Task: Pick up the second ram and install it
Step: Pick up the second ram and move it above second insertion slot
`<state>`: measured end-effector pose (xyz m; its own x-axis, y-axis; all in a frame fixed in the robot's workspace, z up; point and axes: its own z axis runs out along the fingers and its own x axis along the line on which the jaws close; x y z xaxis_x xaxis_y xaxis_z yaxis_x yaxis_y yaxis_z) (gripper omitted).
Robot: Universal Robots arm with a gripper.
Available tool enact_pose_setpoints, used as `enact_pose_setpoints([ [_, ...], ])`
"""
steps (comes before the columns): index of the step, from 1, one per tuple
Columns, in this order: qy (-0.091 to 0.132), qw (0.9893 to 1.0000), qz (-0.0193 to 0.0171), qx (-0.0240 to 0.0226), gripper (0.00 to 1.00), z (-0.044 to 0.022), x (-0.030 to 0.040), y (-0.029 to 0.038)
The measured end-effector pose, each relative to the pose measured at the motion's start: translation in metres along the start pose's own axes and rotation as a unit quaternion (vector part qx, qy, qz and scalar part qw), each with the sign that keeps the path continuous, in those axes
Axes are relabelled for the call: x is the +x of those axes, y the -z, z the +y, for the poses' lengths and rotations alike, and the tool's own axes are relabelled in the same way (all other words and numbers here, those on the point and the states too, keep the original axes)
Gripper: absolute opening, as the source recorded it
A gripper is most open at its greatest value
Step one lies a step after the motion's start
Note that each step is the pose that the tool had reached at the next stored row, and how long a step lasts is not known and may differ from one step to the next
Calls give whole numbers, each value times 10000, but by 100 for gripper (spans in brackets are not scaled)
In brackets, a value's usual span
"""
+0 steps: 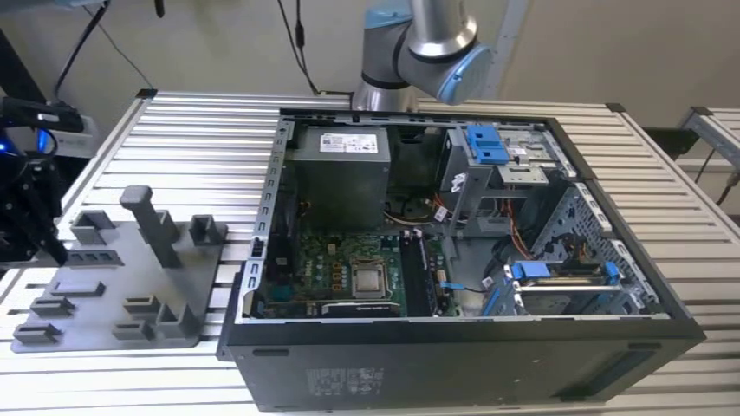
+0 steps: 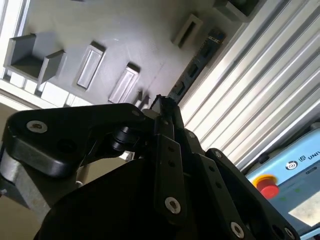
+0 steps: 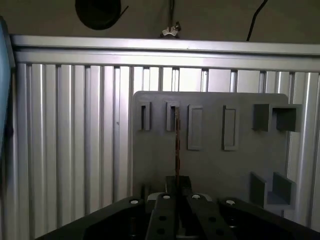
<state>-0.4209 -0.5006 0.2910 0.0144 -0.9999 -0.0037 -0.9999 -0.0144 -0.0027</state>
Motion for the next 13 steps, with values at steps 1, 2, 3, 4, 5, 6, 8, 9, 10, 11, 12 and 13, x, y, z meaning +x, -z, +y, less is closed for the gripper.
enact_pose_setpoints([
  [1, 0, 10000, 0, -1, 15, 0, 0, 20],
  [2, 0, 10000, 0, -1, 15, 0, 0, 39],
  [3, 0, 10000, 1, -1, 15, 0, 0, 58],
  [4, 0, 10000, 0, 0, 15, 0, 0, 74],
  [5, 0, 10000, 0, 0, 15, 0, 0, 110],
  [6, 0, 10000, 0, 0, 15, 0, 0, 127],
  [8, 0, 10000, 0, -1, 15, 0, 0, 159],
  [9, 0, 10000, 0, 0, 15, 0, -1, 173],
  [10, 0, 10000, 0, 0, 15, 0, -1, 186],
  [11, 0, 10000, 1, -1, 15, 0, 0, 200],
  [12, 0, 10000, 0, 0, 15, -1, -1, 216],
  [13, 0, 10000, 0, 0, 15, -1, -1, 232],
])
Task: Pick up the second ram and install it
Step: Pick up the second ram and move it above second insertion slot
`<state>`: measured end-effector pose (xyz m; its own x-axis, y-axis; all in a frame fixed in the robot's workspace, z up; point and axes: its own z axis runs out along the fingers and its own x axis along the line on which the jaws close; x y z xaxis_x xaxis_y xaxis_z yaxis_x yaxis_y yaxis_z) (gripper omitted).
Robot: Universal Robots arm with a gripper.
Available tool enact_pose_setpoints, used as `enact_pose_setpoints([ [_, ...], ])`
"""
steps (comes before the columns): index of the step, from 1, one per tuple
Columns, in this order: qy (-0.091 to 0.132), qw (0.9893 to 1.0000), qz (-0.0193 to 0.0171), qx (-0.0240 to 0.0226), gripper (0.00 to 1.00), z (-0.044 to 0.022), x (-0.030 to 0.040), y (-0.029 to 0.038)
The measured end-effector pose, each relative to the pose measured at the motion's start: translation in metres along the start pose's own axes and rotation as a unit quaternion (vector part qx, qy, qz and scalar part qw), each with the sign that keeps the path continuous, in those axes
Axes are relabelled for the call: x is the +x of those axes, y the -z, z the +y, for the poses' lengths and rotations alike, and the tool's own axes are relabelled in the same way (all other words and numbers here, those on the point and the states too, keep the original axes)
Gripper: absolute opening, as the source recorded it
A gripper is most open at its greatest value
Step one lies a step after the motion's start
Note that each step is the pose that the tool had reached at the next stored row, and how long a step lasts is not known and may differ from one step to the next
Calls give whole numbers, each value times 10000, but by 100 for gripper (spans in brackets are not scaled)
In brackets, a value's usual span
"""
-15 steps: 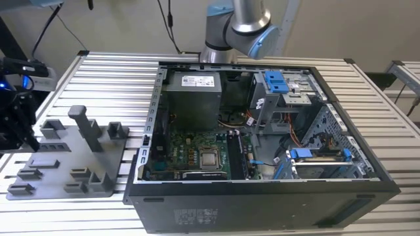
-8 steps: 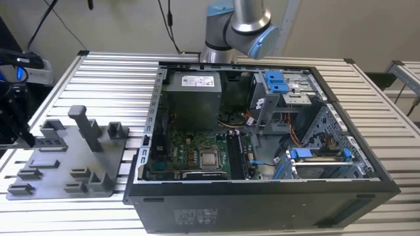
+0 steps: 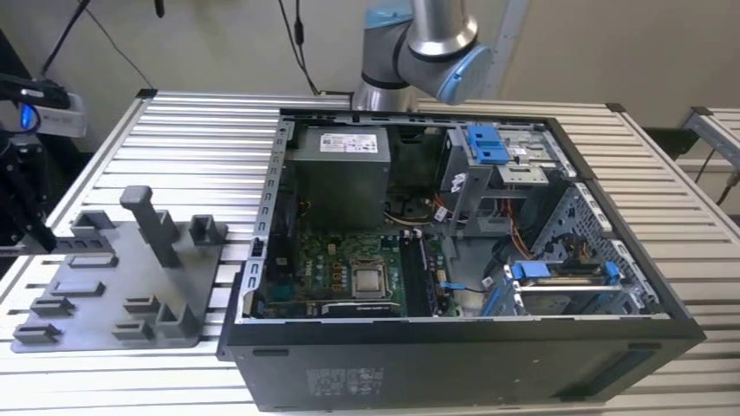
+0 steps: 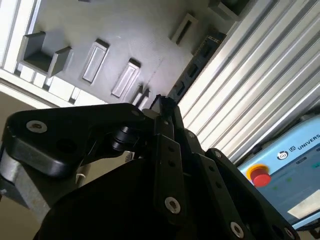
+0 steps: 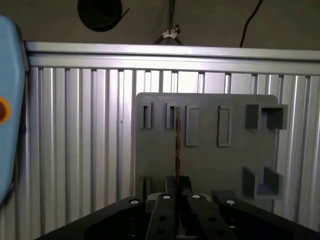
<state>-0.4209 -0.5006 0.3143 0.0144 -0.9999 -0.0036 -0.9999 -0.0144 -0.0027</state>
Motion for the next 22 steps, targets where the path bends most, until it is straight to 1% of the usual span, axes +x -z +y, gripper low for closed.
enact_pose_setpoints([
  [6, 0, 10000, 0, 0, 15, 0, 0, 102],
  [13, -1, 10000, -12, 0, 15, 0, -1, 215],
  [22, -1, 10000, -13, 1, 15, -1, -1, 383],
])
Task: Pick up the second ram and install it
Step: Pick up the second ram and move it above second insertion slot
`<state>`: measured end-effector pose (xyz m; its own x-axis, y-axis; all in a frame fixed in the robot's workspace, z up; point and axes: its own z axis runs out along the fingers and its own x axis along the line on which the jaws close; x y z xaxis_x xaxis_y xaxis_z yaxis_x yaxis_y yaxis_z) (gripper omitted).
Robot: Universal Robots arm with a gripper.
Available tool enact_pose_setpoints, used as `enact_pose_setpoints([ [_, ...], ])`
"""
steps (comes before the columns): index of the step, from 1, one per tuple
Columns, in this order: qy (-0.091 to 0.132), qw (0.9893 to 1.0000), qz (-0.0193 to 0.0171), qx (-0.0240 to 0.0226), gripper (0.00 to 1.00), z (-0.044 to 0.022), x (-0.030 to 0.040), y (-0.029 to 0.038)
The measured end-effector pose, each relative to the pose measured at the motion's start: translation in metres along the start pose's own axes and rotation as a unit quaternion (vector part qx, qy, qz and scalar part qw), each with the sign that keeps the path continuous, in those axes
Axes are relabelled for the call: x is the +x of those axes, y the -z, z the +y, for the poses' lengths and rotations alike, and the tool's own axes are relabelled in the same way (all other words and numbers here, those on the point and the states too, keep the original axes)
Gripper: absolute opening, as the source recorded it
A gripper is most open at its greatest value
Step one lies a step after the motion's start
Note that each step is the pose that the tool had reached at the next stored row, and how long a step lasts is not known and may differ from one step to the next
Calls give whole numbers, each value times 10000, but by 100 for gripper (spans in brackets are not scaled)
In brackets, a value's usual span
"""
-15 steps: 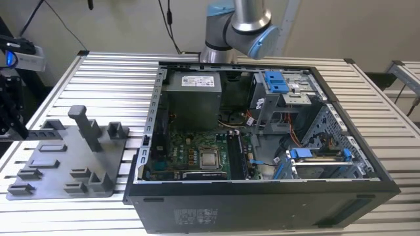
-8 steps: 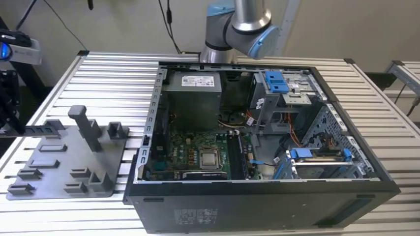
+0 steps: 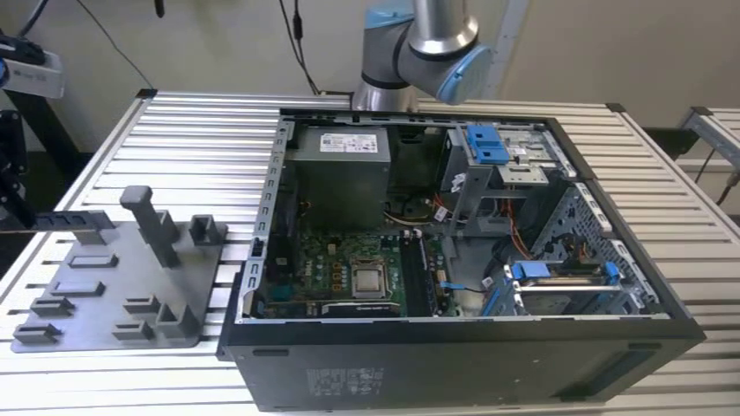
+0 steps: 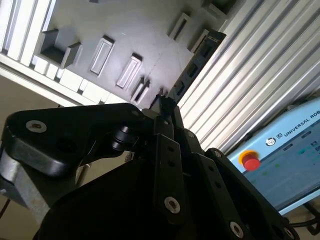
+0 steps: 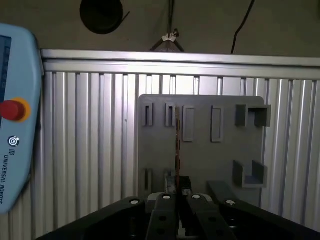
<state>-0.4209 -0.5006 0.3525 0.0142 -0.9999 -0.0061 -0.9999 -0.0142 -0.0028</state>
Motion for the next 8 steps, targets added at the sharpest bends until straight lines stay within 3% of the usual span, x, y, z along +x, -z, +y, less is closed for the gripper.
enact_pose_setpoints([
  [8, 0, 10000, 0, -1, 15, -1, -1, 168],
])
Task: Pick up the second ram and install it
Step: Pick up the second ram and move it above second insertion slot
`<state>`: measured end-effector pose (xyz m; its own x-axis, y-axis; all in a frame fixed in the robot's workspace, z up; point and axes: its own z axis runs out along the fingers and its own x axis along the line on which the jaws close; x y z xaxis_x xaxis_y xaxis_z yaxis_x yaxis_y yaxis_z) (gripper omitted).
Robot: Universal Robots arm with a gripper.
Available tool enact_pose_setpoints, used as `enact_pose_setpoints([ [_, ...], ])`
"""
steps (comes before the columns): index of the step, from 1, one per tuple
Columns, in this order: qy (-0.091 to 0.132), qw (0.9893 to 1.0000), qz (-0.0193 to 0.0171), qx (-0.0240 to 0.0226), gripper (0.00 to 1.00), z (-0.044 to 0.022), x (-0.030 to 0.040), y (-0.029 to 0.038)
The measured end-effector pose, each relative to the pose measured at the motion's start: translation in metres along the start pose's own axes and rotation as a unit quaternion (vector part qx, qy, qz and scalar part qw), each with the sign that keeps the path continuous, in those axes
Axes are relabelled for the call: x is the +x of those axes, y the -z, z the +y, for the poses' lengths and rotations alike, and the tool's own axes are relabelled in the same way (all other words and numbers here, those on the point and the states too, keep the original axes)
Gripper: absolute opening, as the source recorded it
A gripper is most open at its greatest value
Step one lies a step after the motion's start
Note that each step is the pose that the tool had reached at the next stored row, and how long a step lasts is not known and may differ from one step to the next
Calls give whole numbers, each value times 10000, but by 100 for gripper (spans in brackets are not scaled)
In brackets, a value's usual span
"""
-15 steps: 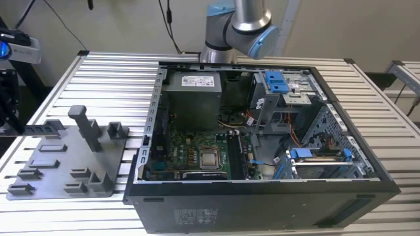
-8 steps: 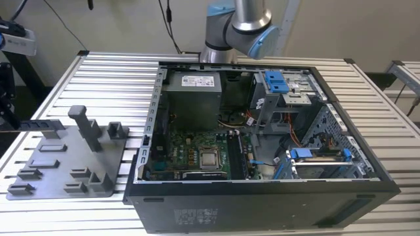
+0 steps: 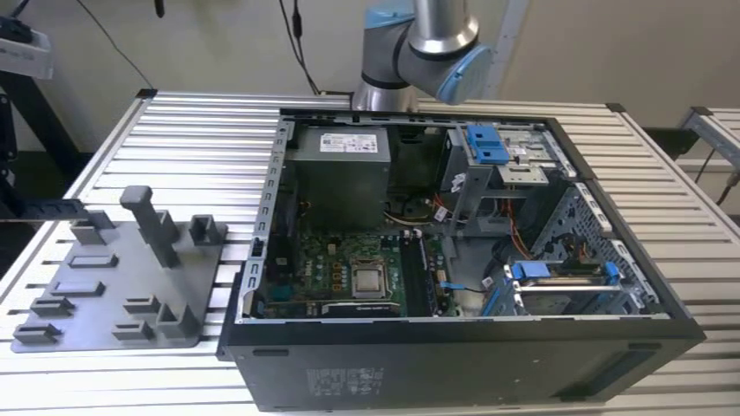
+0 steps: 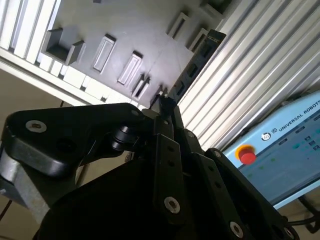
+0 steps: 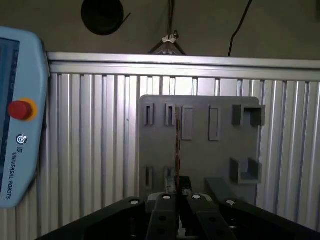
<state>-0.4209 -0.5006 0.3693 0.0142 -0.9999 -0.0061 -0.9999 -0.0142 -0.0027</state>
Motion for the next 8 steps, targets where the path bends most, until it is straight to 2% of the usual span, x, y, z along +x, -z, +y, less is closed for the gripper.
enact_pose_setpoints([
  [8, 0, 10000, 1, 0, 15, 0, -1, 154],
])
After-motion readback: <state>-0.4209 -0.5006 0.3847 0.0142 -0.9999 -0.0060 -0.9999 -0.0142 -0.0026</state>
